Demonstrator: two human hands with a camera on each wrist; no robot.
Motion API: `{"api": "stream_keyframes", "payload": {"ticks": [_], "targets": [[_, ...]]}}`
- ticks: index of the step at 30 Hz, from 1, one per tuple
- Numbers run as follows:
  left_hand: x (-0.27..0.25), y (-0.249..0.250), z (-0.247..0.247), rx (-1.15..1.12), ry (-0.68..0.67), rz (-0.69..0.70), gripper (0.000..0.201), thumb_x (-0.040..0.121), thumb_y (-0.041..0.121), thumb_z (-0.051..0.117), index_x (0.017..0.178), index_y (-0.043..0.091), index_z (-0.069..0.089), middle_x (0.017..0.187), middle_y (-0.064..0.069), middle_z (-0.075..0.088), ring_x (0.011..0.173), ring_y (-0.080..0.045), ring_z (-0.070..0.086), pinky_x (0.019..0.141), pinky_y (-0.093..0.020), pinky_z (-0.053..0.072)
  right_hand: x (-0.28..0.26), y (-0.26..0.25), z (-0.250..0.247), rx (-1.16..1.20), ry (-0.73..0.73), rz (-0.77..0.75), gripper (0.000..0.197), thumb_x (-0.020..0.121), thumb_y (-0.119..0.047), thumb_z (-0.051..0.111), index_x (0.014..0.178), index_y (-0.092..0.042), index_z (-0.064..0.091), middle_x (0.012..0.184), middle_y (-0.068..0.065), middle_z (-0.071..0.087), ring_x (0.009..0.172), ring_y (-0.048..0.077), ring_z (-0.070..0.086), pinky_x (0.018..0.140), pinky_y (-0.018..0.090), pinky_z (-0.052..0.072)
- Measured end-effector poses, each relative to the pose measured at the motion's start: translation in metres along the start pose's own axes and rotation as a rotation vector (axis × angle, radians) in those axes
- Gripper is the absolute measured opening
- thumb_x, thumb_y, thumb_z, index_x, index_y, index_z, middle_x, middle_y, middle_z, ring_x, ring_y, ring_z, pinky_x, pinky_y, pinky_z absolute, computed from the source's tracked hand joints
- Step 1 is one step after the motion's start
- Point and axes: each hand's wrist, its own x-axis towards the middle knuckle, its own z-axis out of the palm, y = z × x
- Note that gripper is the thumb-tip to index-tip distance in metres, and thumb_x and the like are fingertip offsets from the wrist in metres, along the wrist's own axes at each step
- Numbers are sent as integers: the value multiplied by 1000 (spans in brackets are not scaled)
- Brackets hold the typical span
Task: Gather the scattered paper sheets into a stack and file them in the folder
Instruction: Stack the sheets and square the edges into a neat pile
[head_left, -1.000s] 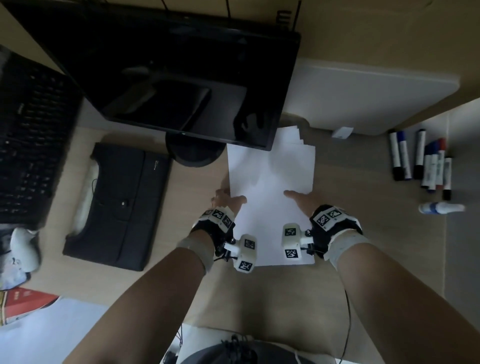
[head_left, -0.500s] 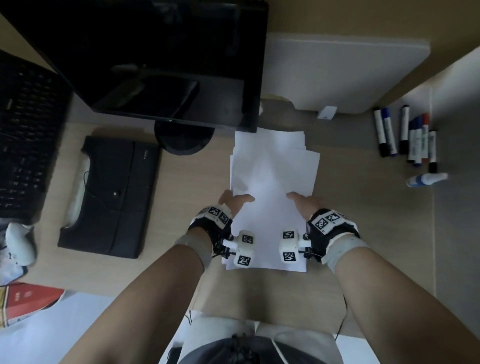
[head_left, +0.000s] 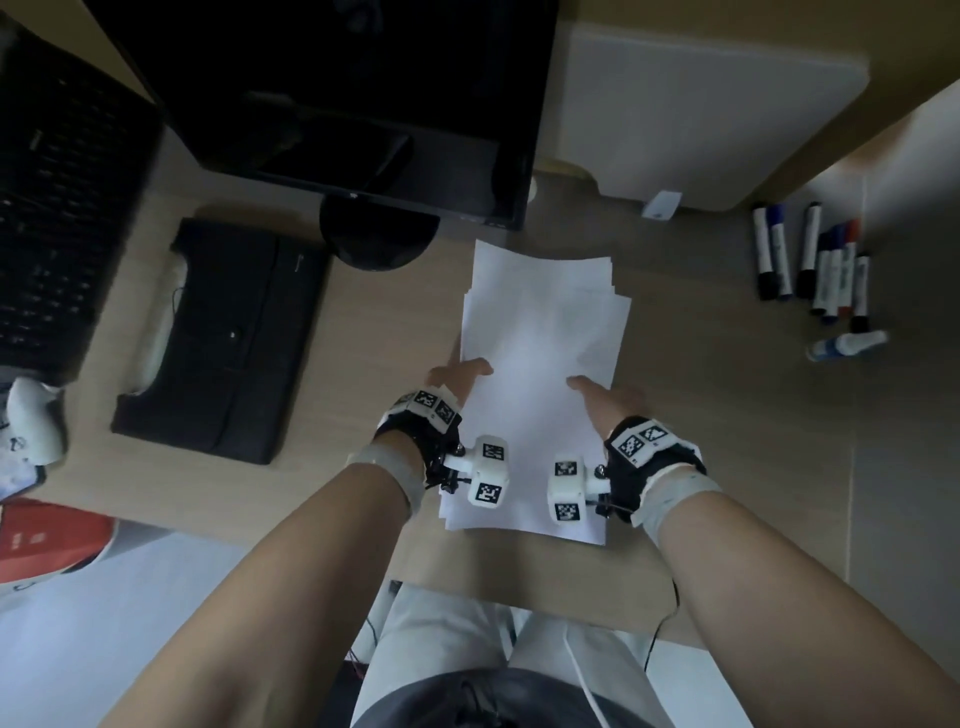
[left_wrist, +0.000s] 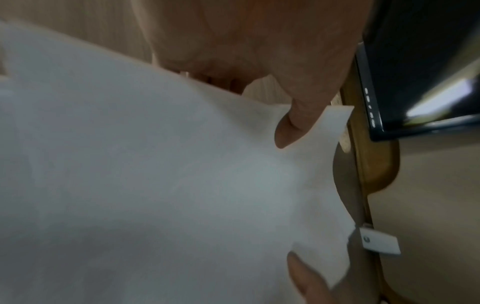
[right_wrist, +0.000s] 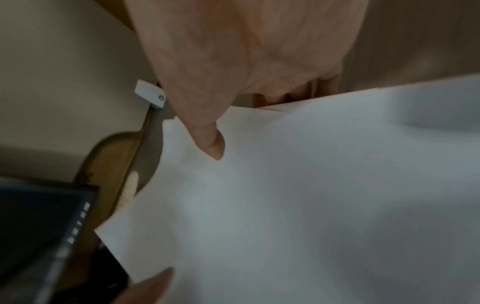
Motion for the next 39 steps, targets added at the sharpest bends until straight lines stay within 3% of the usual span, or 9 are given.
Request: {"api": "stream_keyframes", "payload": {"ticks": [4,10,15,17,24,28,31,33,39], "targets": [[-1,2,-17,-79,-20,-50,64,72,36,72,125,4,59,106,-14,64,90,-26,55,76,-34,47,11,12,8,4,-94,11,73,49,-67,80,101,-17,67,95,0,71,83,27,67,84,41,54],[0,0,-25,20,-31,-6,36,79,28,71,108,9,60,87,-2,58,92,-26,56,84,-34,45,-16,-17,9,-38,-106,5,59,88,-27,72,135,-2,48,126,9,58,117,33,55,90,36,45],[-19,13,-21,150,-11,28,33,82,6,60,115,8,60,77,2,51,85,-27,58,68,-27,40,-31,-21,-17,63,-200,-155,42,74,-31,83,106,-9,66,106,0,70,97,20,65,92,35,50],[-16,12,-20,134,91,-12,9,87,3,50,88,10,57,78,-3,46,74,-24,55,63,-24,42,-36,-20,-31,123,-204,-204,50,65,-35,88,104,-10,69,101,5,75,93,24,71,93,45,53],[-43,-7,0,47,-88,75,28,89,16,53,62,18,45,71,-1,49,69,-16,47,63,-31,39,-50,2,-71,50,-104,-271,36,86,-19,73,117,-8,58,112,4,65,96,18,58,84,27,44],[-33,-15,7,101,-47,27,16,79,21,58,77,4,56,83,-5,56,75,-24,49,71,-35,42,-37,19,-62,0,-28,-193,58,91,-18,67,136,7,42,136,14,51,122,28,52,96,32,40],[2,-27,10,300,-1,-6,57,57,30,62,101,-5,62,101,-10,62,72,-26,56,66,-35,42,-24,19,-50,-102,6,-124,68,91,-27,65,142,7,34,142,19,46,127,33,48,95,33,40],[-3,-20,5,429,-42,-18,16,72,24,59,75,9,56,88,-7,56,64,-22,47,67,-30,40,-15,19,-42,-131,33,-83,70,88,-32,67,141,4,37,140,19,49,123,36,51,98,38,42],[-23,5,-22,522,-112,72,39,90,-6,41,61,14,25,93,-15,58,93,-30,58,84,-34,45,-4,-1,-17,-149,-33,-5,82,86,-40,70,144,4,32,141,19,46,127,37,47,101,46,40]]}}
